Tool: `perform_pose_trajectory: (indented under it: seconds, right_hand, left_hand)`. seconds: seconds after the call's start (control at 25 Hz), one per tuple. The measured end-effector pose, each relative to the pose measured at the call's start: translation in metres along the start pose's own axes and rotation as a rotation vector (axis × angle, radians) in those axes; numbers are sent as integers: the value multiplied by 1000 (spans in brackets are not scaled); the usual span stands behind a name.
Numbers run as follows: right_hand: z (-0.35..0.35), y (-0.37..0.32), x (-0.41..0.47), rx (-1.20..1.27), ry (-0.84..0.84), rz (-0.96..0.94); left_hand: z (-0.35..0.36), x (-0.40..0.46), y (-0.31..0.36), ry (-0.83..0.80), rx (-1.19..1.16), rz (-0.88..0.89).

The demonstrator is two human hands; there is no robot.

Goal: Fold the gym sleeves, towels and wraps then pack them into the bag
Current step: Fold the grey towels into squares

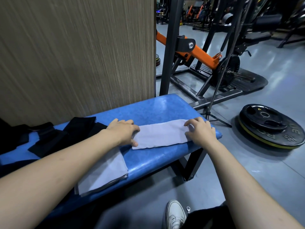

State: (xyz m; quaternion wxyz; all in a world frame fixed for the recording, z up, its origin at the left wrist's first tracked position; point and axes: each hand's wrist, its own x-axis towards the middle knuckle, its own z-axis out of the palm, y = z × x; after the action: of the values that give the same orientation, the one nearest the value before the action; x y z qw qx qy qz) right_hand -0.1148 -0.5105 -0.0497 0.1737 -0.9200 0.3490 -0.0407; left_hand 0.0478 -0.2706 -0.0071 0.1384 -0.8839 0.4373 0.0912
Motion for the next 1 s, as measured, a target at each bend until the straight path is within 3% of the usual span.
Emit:
perform_pose_trajectory:
  seconds: [0.16, 0.36, 0.6, 0.72, 1.0]
  right_hand:
    - [-7, 5, 0, 183, 31, 157]
    - [-4, -6, -1, 222, -47, 156]
    - [-20, 5, -5, 672, -169, 256]
    - [-26, 7, -13, 755, -228, 266]
    - [-28, 5, -14, 689, -46, 213]
  left_hand:
    - [1, 2, -5, -2, -157, -47]
    - [7, 2, -4, -44, -160, -36]
    - [9, 9, -9, -45, -204, 37]
    - [11, 11, -12, -48, -222, 38]
    - [17, 14, -19, -41, -381, 68]
